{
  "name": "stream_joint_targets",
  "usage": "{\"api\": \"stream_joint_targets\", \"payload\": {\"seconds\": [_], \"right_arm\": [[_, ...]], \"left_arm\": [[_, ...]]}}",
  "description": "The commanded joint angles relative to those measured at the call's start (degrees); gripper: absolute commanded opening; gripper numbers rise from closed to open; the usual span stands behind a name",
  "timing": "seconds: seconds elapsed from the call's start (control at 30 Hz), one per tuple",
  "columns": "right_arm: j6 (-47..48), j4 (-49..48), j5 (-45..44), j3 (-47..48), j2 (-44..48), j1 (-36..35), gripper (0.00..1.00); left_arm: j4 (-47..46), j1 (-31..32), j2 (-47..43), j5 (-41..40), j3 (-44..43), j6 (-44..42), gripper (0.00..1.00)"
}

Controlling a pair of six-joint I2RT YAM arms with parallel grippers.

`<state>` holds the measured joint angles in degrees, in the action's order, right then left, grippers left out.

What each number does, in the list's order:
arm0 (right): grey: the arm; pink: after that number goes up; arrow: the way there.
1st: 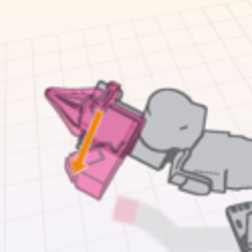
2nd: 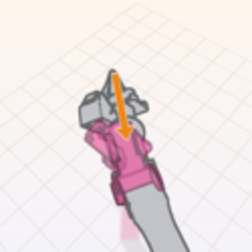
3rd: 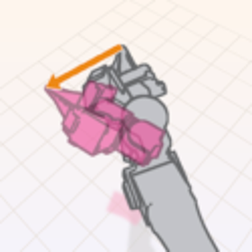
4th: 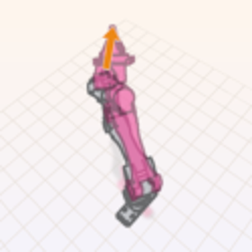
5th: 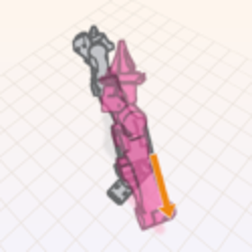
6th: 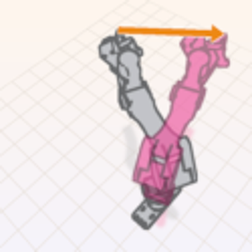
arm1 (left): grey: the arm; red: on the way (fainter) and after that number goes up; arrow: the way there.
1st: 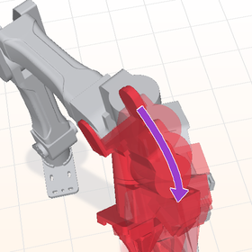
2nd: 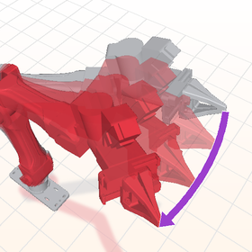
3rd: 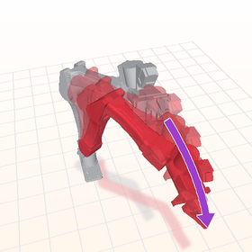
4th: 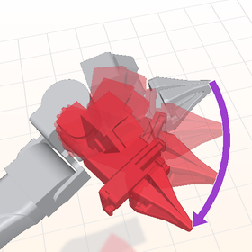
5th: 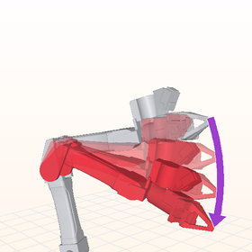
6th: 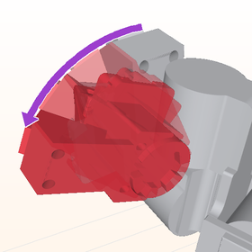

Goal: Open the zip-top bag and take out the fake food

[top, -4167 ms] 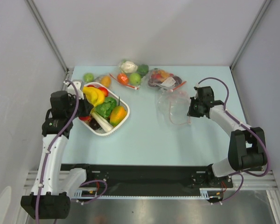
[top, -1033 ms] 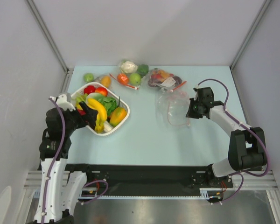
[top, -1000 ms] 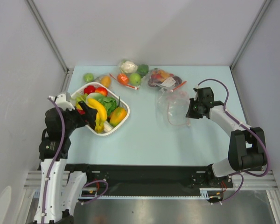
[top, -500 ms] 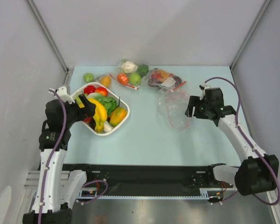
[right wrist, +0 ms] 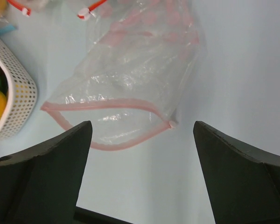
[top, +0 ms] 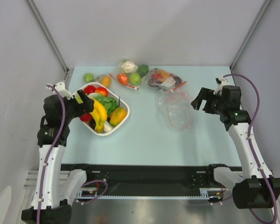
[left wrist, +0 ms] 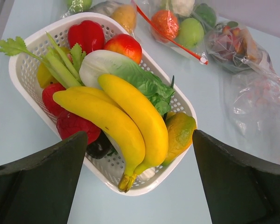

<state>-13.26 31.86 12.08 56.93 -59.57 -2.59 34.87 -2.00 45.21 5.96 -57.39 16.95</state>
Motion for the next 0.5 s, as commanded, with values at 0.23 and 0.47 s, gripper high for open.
{"api": "stream_joint_targets", "payload": {"seconds": [0.23, 0.47], "right_arm": [[-4.1, -7.2, 9.5, 0.9, -1.3, 6.0, 0.98], [-3.3, -6.3, 9.4, 0.5, -0.7, 7.2, 0.98]], "left_arm": [[0.4, -0.3, 1.1, -3.5, -4.8, -1.3, 1.00], [0.3, -0.2, 1.1, -3.1, -4.8, -1.7, 1.00]]}}
